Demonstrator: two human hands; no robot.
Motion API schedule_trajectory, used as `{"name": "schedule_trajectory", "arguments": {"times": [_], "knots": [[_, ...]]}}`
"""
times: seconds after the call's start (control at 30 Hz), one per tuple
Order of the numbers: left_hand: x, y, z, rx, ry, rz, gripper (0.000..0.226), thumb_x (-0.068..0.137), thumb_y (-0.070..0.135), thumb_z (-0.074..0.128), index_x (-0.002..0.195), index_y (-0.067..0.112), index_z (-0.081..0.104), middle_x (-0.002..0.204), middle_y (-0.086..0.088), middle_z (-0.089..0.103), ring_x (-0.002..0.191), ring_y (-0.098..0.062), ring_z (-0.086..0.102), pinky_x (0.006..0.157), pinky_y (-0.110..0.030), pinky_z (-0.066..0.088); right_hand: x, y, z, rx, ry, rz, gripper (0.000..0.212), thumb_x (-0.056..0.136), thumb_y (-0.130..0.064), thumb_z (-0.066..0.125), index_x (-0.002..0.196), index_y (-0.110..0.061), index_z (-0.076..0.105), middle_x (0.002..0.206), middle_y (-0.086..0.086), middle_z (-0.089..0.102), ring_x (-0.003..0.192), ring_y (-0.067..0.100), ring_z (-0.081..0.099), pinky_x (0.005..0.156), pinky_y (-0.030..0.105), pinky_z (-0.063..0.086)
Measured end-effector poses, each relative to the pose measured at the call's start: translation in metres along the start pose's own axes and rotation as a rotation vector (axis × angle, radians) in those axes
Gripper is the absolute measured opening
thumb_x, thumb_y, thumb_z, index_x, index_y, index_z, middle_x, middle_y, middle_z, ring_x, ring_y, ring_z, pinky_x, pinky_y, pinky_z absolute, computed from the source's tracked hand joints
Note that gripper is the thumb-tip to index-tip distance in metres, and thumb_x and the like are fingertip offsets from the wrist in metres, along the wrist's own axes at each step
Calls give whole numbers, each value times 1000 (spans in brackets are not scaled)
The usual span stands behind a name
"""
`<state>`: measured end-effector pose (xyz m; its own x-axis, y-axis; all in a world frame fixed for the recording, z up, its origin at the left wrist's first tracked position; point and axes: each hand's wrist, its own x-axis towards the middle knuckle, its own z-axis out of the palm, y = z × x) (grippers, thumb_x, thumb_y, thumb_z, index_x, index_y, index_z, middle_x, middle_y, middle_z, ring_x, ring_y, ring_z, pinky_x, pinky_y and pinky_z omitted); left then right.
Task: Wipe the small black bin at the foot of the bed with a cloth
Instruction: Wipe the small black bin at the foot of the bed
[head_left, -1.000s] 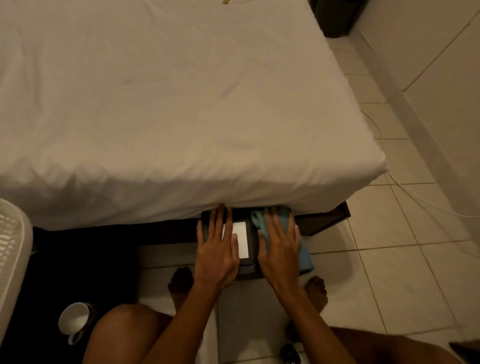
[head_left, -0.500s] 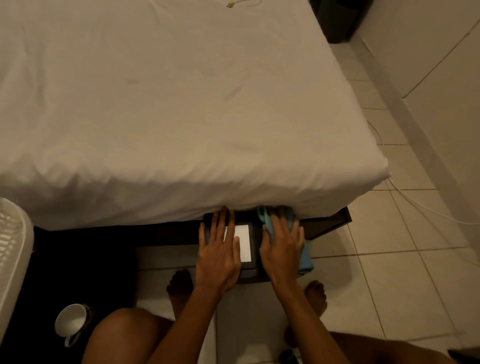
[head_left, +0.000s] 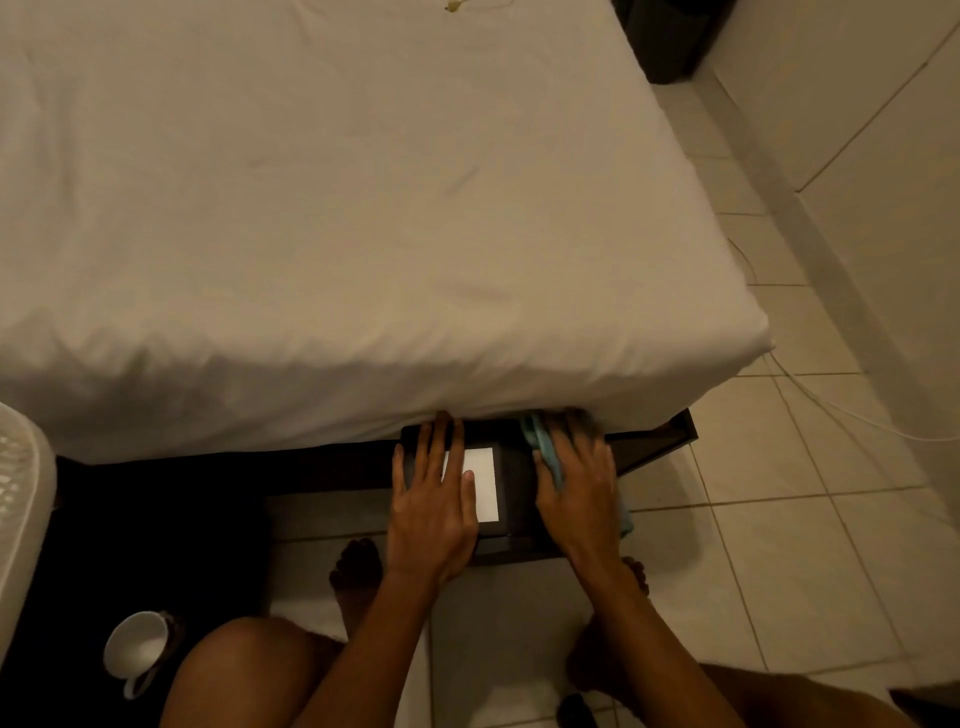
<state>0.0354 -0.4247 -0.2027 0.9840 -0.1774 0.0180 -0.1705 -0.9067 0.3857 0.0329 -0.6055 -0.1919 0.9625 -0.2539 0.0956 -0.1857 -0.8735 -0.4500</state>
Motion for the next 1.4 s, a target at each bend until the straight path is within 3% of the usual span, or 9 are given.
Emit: {"name": "schedule_trajectory", "arguments": {"times": [0.07,0.23,0.33,0.47,0.63,0.97,1.1,1.27,1.4], "knots": [[1,1,-1,3,6,-3,62,102,35,26,158,21,5,167,0,1,154,-15,2,124,-47,6,-3,-6,2,58,53,200,50,94,-37,45,142,-24,42,153,6,37,144,30,23,116,51,24],[1,2,-2,0,0,-11,61,102,35,26,158,21,7,167,0,2,154,-15,3,124,-47,7,-14,-4,3,-14,-87,-140,56,89,-25,52,144,-27,40,150,4,40,144,29,25,119,46,14],[1,1,-1,5,-6,-9,61,102,37,21,158,22,3,167,1,-1,154,-14,0,124,-46,5,-6,-7,0,19,19,127,48,92,-33,48,139,-23,47,149,7,42,142,33,27,116,53,21],[0,1,-1,18,1,-8,60,102,36,22,158,20,7,167,0,4,154,-16,4,124,-47,9,-37,-26,6,-16,-103,-175,60,92,-33,38,151,-30,25,161,-1,17,150,24,2,121,39,-3],[0,3,-2,8,5,-4,60,102,36,23,158,21,6,167,1,1,154,-14,2,124,-46,6,-6,-10,1,-69,-49,-22,53,94,-42,36,144,-25,40,152,7,39,141,34,30,119,46,14],[2,4,0,8,0,-11,60,102,37,22,158,21,7,167,0,2,154,-16,3,125,-47,8,-3,-8,5,-36,-32,37,49,95,-40,40,142,-25,43,152,6,38,142,34,27,117,50,19],[1,2,2,6,2,-11,60,103,35,24,158,21,7,167,0,2,154,-15,2,124,-47,9,-41,-38,11,-3,6,31,56,96,-37,40,150,-31,28,160,-1,19,149,25,5,120,43,5],[2,4,2,16,11,-14,60,103,34,26,158,21,8,167,-1,4,154,-16,3,124,-47,10,-1,-7,3,-39,-69,-48,53,91,-29,47,143,-32,39,152,3,37,142,32,29,118,46,19],[1,4,1,14,10,-15,59,103,33,26,158,21,8,167,-1,4,154,-16,4,124,-47,9,-38,-28,4,33,-42,-10,56,93,-30,40,149,-32,32,160,-1,18,150,25,6,120,44,6]]}}
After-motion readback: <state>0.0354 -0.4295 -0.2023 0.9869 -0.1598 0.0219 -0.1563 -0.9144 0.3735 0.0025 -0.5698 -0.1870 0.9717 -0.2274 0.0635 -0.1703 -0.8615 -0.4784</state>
